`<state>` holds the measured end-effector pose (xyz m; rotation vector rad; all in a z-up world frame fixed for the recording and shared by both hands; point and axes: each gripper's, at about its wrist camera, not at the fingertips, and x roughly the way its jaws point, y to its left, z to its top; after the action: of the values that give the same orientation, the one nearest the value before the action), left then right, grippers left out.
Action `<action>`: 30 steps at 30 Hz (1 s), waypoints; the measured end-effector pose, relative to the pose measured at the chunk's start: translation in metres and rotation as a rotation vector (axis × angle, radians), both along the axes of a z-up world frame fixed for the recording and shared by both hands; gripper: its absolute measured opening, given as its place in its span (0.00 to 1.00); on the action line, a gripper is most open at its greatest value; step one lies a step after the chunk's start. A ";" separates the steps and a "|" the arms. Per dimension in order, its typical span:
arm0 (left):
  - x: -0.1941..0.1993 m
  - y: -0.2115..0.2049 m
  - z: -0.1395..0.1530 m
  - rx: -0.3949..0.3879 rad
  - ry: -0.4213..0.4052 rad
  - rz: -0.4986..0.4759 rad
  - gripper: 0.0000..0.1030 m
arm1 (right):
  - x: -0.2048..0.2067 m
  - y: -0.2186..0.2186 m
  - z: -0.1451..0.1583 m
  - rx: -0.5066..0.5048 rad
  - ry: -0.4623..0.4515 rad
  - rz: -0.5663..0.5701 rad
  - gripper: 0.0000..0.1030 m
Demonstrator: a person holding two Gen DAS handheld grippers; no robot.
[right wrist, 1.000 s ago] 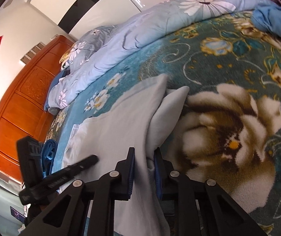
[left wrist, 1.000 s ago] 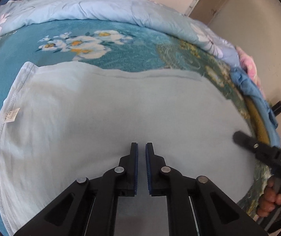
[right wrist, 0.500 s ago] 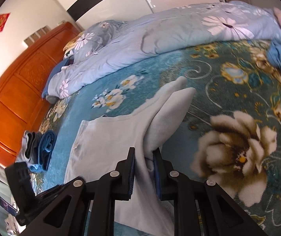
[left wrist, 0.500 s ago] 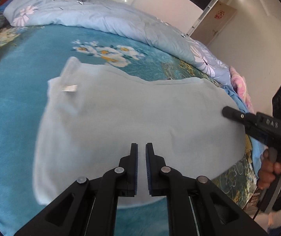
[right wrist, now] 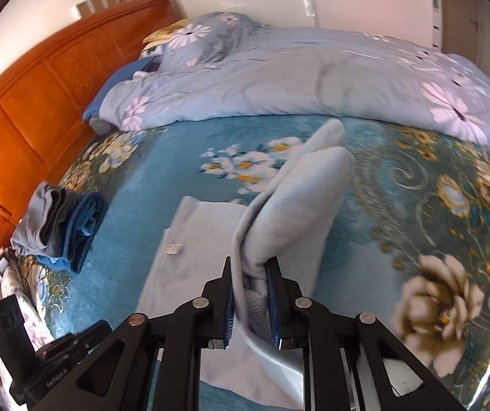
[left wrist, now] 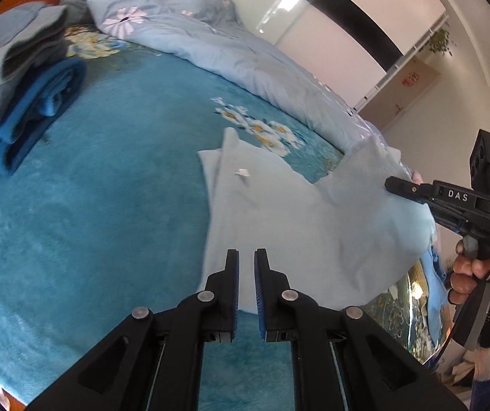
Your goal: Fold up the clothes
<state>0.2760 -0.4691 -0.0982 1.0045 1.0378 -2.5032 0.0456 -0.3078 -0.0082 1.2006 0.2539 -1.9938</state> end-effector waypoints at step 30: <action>0.036 -0.028 -0.017 0.065 -0.013 0.073 0.27 | 0.105 -0.106 -0.038 0.046 -0.072 0.260 0.39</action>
<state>0.3118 -0.4971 -0.1153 0.9810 1.1380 -2.4154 0.1507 -0.4133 -0.0465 1.2002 0.4010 -1.7254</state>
